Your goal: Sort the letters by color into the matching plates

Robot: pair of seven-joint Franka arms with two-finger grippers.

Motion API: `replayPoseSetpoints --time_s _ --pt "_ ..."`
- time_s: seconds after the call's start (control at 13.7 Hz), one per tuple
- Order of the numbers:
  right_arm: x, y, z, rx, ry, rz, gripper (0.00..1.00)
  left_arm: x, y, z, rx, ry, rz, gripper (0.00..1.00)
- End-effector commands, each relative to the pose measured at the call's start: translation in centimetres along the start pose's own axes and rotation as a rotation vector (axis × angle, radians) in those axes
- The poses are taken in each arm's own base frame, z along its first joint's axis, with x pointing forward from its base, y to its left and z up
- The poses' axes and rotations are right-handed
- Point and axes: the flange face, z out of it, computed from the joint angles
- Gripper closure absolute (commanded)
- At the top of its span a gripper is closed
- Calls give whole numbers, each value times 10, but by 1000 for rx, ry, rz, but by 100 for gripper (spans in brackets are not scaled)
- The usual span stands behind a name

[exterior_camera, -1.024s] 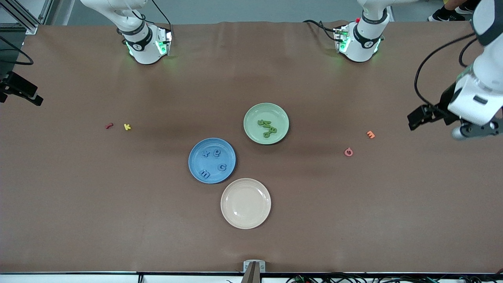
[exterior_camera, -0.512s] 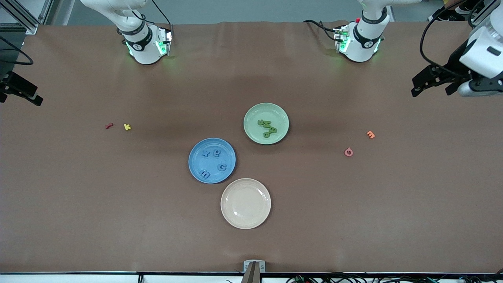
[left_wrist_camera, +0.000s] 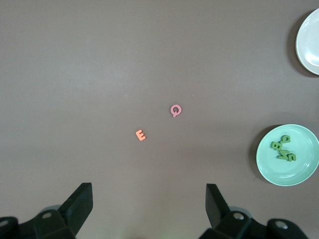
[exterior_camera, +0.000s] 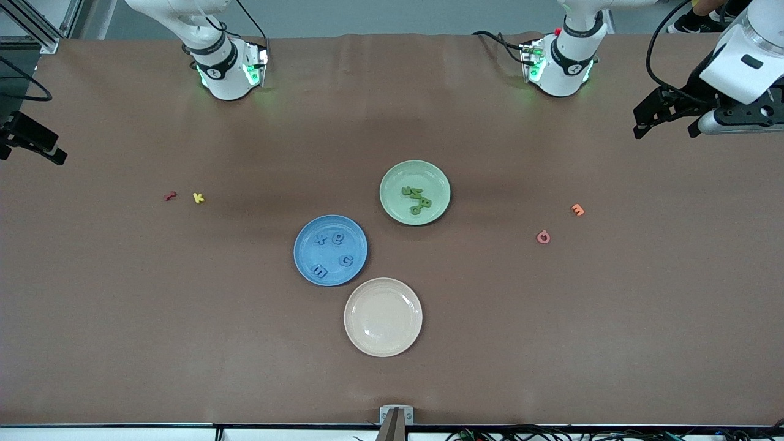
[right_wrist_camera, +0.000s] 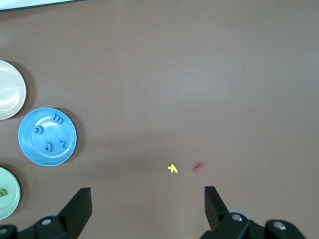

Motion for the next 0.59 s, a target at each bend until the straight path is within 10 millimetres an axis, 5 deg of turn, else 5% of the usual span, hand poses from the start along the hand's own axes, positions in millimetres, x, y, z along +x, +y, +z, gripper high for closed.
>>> replayPoseSetpoints --time_s 0.0,0.51 --pt "0 2 -5 -7 3 -8 0 1 -2 -5 17 6 15 0" --pt "-1 -1 -4 -9 3 -16 0 1 -4 -9 17 3 8 0"
